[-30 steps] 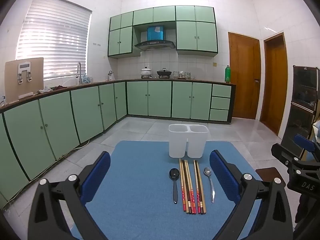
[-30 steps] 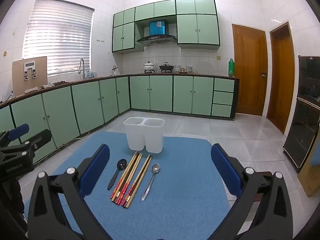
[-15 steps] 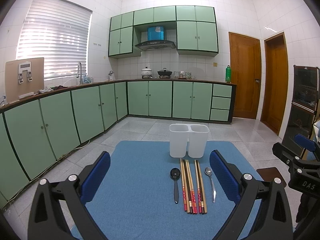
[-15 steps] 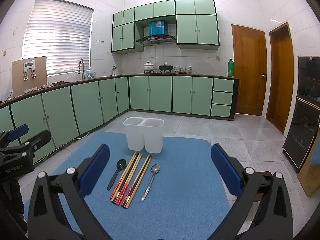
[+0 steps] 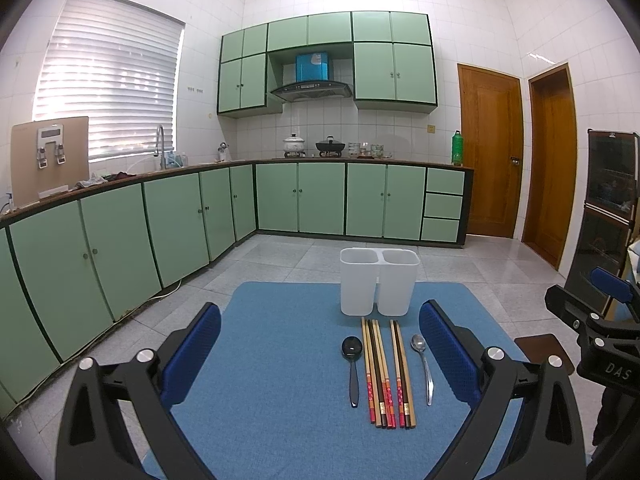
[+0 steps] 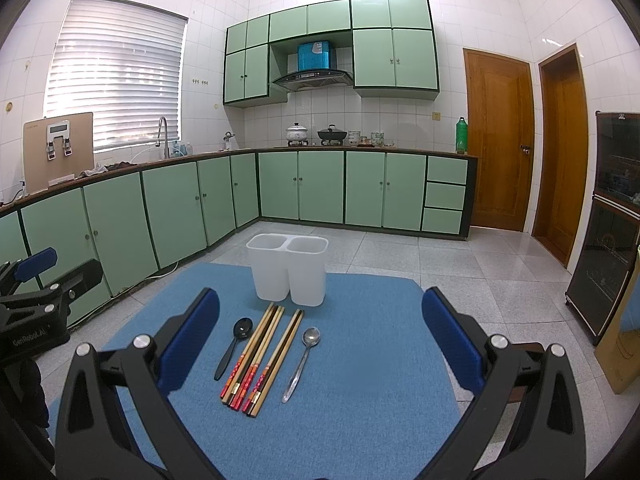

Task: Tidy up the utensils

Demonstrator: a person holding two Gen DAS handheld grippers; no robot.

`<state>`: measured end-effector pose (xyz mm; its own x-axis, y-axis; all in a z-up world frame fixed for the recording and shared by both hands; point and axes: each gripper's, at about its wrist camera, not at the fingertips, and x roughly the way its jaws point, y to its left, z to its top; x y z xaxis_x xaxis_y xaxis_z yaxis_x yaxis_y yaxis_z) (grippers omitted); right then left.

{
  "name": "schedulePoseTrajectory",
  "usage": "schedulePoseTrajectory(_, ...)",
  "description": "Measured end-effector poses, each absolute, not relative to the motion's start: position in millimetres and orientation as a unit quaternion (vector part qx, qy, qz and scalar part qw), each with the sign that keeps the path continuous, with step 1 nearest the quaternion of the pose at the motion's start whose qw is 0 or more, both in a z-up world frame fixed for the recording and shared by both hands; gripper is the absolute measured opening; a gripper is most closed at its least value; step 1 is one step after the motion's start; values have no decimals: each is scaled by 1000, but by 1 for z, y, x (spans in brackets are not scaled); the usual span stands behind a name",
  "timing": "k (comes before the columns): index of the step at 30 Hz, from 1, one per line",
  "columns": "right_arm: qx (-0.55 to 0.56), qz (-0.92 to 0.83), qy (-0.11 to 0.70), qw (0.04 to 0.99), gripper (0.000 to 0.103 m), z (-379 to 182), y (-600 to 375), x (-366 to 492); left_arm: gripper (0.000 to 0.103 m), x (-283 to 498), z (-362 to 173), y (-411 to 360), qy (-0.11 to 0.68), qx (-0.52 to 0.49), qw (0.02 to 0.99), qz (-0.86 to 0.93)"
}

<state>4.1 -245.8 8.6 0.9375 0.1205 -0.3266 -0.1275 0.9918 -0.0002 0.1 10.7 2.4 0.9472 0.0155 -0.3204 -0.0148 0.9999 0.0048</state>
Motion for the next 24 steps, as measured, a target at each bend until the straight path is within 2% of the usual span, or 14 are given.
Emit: schedulePoseTrajectory(24, -8, 61, 168, 984, 98, -3, -245, 7, 97, 5, -2, 9, 166, 2, 986, 12)
